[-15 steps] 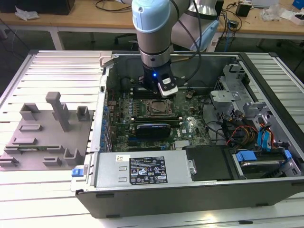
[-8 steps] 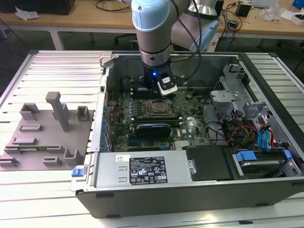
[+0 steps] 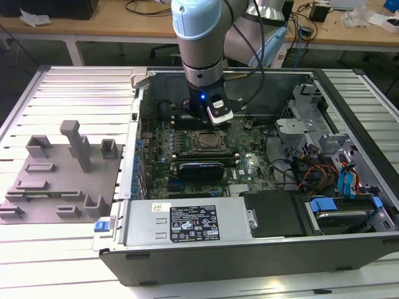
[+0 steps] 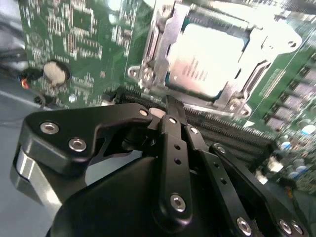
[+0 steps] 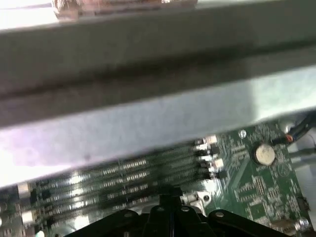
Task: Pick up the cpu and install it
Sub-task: 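Install the first cpu locking lever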
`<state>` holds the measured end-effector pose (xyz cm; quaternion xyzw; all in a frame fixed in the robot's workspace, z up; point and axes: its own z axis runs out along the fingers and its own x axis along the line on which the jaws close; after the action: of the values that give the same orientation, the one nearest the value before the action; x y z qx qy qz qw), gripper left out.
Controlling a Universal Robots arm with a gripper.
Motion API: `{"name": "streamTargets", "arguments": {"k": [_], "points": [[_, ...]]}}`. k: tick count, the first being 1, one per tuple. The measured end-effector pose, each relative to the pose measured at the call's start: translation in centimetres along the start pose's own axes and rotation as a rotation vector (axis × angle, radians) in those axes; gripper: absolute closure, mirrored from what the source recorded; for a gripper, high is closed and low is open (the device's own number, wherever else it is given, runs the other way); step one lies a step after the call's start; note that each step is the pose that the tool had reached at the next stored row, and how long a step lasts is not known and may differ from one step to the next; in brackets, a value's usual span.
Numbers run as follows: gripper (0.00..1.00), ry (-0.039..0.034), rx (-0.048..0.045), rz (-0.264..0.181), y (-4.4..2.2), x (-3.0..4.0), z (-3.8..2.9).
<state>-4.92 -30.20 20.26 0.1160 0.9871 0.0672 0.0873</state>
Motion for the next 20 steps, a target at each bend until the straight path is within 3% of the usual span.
{"name": "streamTargets", "arguments": {"k": [1,3,11,14,15,18,20], "points": [[0.89,-0.0025,0.0108,-0.002,0.25,-0.06,-0.61],[0.89,-0.0032,0.0134,-0.003,1.18,0.19,-0.72],[0.89,-0.0044,0.0129,-0.003,1.28,0.43,-0.69],[0.89,-0.0194,0.0095,-0.004,1.24,0.46,-0.52],[0.89,-0.0329,0.0060,-0.006,1.22,0.49,-0.37],[0.89,-0.0490,0.0020,-0.008,1.13,0.72,-0.14],[0.89,-0.0652,-0.0022,-0.010,1.00,1.22,-0.02]]}}
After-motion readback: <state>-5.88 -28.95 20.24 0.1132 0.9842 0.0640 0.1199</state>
